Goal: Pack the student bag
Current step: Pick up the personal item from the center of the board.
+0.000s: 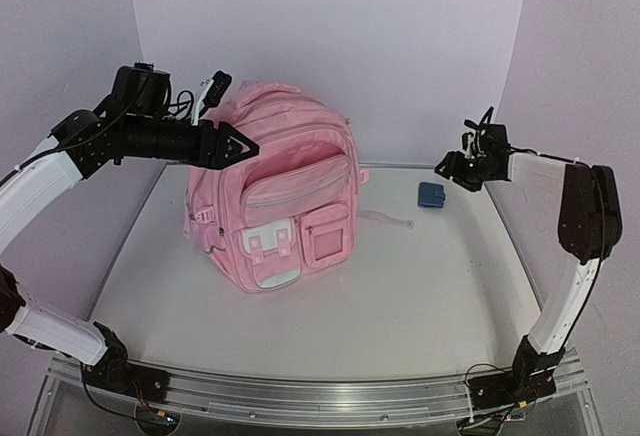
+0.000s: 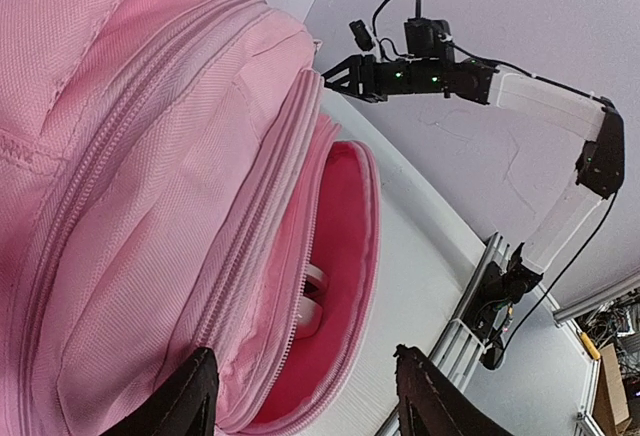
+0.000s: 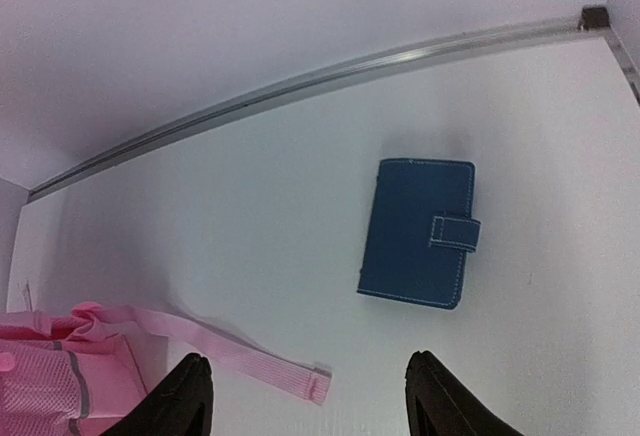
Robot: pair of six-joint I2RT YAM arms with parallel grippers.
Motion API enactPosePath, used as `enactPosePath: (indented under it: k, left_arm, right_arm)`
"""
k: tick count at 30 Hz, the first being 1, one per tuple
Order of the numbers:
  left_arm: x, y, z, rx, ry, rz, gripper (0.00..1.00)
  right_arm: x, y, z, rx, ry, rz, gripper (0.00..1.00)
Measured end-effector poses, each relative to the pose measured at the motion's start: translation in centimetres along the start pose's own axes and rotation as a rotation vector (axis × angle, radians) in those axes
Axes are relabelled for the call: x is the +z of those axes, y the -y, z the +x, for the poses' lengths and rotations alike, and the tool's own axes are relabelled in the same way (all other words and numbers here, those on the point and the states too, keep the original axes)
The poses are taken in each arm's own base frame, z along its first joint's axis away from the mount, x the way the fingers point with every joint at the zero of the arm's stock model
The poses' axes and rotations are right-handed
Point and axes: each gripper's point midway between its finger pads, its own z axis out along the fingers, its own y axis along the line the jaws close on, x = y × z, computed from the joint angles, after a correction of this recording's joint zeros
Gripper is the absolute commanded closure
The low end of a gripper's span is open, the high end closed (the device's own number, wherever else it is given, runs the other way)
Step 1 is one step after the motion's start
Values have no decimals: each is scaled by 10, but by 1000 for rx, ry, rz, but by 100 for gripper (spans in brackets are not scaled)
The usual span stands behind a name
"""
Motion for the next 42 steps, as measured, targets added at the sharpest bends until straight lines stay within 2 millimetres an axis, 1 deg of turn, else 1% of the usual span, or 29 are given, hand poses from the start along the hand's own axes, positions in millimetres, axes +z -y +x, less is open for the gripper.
enactPosePath:
  k: [4, 5, 8, 11, 16, 23, 27, 30, 37, 40, 42]
  left_arm:
    - [-2, 1, 1, -15, 12, 9, 38]
    - [-2, 1, 3, -22, 9, 9, 38]
    - [0, -2, 13, -44, -14, 5, 38]
    - [3, -5, 21, -63, -37, 3, 37]
    - [3, -6, 24, -78, -47, 0, 37]
    - [2, -5, 24, -81, -44, 1, 36]
    - [1, -5, 23, -84, -42, 1, 36]
    - [1, -5, 24, -85, -43, 1, 36]
    - [1, -5, 24, -85, -44, 1, 36]
    - [1, -4, 24, -85, -45, 4, 36]
    - [1, -4, 24, -85, -46, 7, 35]
  right_arm:
    - [28, 46, 19, 109, -72, 13, 43]
    - [33, 55, 22, 129, -82, 14, 44]
    - [48, 75, 31, 179, -105, 15, 48]
    - [61, 85, 40, 213, -127, 8, 51]
    - [78, 93, 54, 255, -151, -15, 54]
    - [87, 85, 49, 293, -125, -87, 60]
    - [98, 88, 55, 322, -133, -104, 62]
    - [100, 88, 53, 339, -126, -110, 65]
    - [104, 87, 52, 385, -116, -125, 81]
    - [105, 85, 49, 401, -107, -137, 95]
    - [105, 83, 46, 410, -95, -150, 100]
